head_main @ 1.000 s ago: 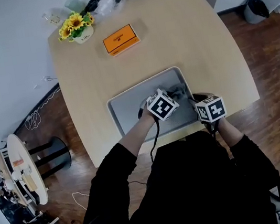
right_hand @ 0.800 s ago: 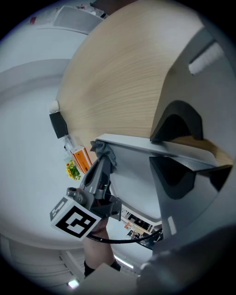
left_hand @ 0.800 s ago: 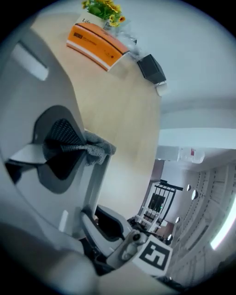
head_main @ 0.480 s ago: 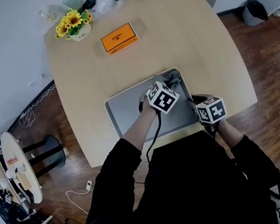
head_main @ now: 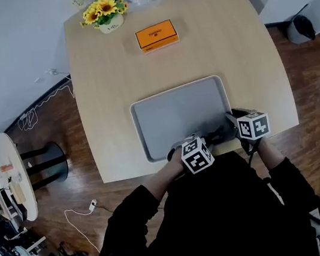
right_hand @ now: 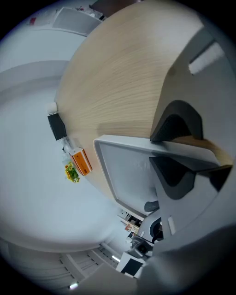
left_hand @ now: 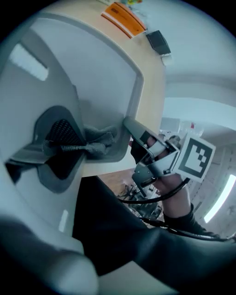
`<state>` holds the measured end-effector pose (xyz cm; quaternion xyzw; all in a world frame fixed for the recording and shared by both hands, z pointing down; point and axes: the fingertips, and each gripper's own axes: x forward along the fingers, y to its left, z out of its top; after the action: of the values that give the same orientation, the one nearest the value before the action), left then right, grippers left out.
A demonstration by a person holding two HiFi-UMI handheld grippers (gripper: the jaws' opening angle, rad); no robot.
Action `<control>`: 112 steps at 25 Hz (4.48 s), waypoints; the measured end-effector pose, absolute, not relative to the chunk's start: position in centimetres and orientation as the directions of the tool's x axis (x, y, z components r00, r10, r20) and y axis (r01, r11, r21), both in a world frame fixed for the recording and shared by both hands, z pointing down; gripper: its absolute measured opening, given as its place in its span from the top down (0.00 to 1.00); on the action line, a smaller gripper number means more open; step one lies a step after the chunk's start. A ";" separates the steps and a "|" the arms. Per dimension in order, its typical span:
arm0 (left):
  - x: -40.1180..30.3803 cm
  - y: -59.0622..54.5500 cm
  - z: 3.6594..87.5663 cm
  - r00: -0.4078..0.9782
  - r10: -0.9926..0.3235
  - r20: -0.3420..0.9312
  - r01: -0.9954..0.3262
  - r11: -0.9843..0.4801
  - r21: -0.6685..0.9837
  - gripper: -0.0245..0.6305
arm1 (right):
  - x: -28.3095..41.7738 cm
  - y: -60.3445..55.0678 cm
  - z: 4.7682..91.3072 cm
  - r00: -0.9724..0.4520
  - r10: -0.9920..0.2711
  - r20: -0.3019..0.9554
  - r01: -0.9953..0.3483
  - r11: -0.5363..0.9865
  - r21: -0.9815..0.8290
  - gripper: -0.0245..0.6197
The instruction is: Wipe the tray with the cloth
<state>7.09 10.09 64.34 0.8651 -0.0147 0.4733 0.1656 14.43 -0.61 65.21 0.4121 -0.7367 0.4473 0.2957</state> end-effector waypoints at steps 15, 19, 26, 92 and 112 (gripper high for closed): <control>5.1 -11.6 64.5 0.463 -0.142 0.875 -0.369 -0.928 0.045 0.95 | 14.2 -0.7 65.2 -0.512 -0.360 0.780 -0.859 0.219 -0.463 0.79; 5.5 -11.3 64.2 0.501 -0.149 0.852 -0.433 -0.896 0.098 0.95 | 14.4 -0.6 65.3 -0.522 -0.357 0.775 -0.853 0.209 -0.479 0.79; 6.4 -1.5 63.9 0.552 -0.059 0.832 -0.319 -0.936 0.145 0.95 | 14.7 -0.4 65.2 -0.517 -0.343 0.784 -0.856 0.221 -0.468 0.79; -7.8 8.7 64.4 0.578 -0.078 0.812 -0.281 -0.954 0.108 0.96 | 15.0 -0.7 65.1 -0.421 -0.436 0.796 -0.906 0.172 -0.386 0.80; -16.6 -9.0 65.0 0.369 -0.218 0.904 -0.283 -0.952 -0.115 0.95 | 14.9 -0.7 65.1 -0.389 -0.467 0.794 -0.919 0.139 -0.369 0.80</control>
<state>-16.60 -8.96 65.05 0.8267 -0.1515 0.5410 0.0297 14.92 -0.72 65.10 0.4888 -0.7092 0.4378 0.2580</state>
